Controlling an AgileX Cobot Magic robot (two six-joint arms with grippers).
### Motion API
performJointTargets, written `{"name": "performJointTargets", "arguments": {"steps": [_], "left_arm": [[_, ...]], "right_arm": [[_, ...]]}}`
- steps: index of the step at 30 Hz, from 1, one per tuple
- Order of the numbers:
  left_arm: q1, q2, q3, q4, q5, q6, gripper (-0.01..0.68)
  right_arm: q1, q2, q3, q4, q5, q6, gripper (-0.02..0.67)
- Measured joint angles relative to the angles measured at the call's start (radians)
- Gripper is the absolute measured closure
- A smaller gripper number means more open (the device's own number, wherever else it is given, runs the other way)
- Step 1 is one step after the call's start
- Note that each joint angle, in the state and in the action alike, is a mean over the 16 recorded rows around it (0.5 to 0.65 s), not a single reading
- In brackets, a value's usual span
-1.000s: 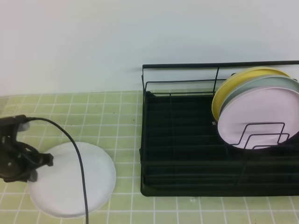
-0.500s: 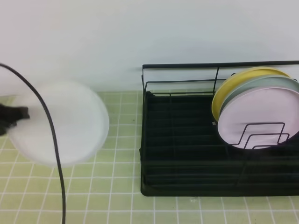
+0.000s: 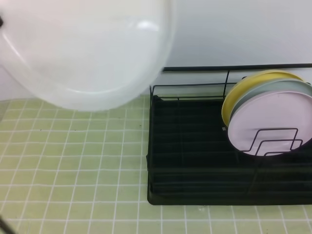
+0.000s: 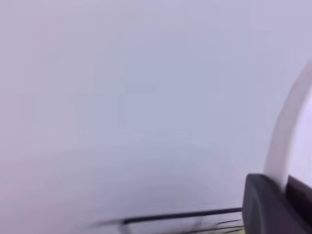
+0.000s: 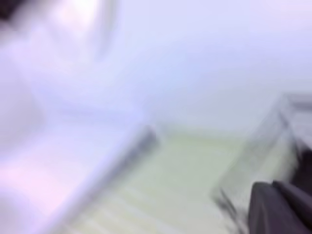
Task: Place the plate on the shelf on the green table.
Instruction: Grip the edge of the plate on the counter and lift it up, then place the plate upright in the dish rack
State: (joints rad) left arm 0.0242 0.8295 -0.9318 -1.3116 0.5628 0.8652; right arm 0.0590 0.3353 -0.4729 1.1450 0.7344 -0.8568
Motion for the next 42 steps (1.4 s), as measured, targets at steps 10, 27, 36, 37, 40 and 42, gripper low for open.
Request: {"name": "performJointTargets", "arguments": {"steps": [10,27,36,37,40,42], "left_arm": [[0.0,-0.054,0.0,-0.189,0.176,0.102,0.673],[-0.001,-0.047,0.0,-0.357,0.218,0.154,0.673],[-0.002,0.022,0.0,-0.473,0.274,0.263,0.673],[-0.002,0.033,0.0,-0.484,0.277,0.285,0.673],[-0.002,0.07,-0.001,-0.507,0.282,0.352,0.673],[-0.005,0.095,-0.003,-0.514,0.277,0.399,0.673]], "right_arm": [[0.001,0.0,-0.125,0.381,0.024,-0.126,0.303],[0.001,0.052,-0.162,0.431,0.014,-0.065,0.156],[0.001,0.095,-0.162,0.485,0.041,-0.08,0.155],[0.001,0.097,-0.162,0.488,0.038,-0.082,0.155],[0.001,0.099,-0.162,0.495,0.03,-0.089,0.155],[0.001,0.1,-0.162,0.499,0.026,-0.091,0.155]]}}
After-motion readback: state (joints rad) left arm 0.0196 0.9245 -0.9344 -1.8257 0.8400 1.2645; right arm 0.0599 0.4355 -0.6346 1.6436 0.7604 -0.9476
